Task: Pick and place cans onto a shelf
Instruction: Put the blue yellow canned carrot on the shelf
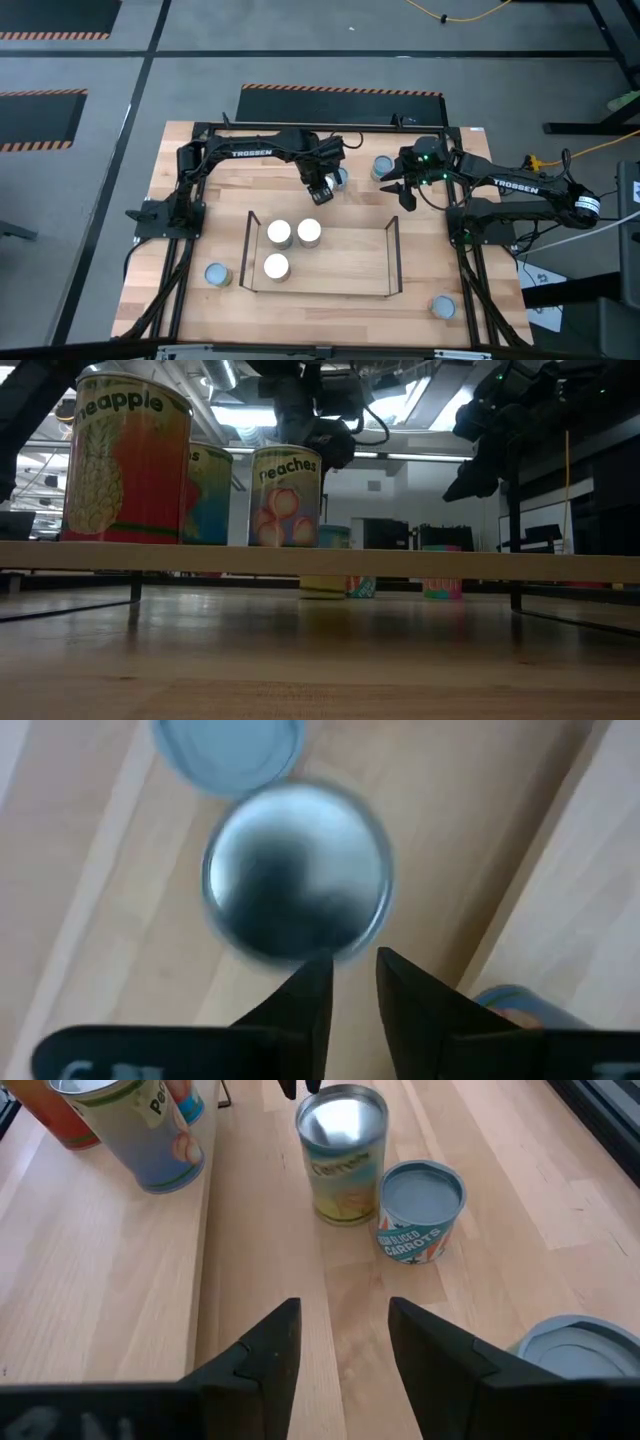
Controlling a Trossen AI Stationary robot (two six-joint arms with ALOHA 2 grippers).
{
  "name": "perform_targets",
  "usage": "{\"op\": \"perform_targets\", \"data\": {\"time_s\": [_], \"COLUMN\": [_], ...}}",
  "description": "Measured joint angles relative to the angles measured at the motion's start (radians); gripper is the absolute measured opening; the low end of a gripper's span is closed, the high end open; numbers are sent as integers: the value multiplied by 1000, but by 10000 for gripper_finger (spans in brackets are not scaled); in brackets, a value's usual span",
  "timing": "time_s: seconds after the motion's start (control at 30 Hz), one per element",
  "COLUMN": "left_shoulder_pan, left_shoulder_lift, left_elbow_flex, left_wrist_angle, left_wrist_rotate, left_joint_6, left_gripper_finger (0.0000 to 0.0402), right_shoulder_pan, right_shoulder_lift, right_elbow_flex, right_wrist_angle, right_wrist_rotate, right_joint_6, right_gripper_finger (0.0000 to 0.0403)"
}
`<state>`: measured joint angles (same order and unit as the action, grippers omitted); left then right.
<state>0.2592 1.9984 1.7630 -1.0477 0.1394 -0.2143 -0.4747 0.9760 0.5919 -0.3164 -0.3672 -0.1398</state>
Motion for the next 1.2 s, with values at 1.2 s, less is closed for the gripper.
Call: {"op": "perform_targets", "data": {"time_s": [1.2], "left_shoulder_pan": [106], "left_shoulder_lift": [-2], "left_elbow_flex": [69], "left_wrist_angle": [-18], "left_wrist_rotate": [-47], "left_joint_6": [186], "left_gripper_finger": [67], "right_shoulder_pan": [0], "right_shoulder_lift": [0], "right_elbow_flex": [0], "right_wrist_angle": [-1], "right_wrist_rotate": [0], "right_joint_6": [1], "right_gripper_finger": [158]}}
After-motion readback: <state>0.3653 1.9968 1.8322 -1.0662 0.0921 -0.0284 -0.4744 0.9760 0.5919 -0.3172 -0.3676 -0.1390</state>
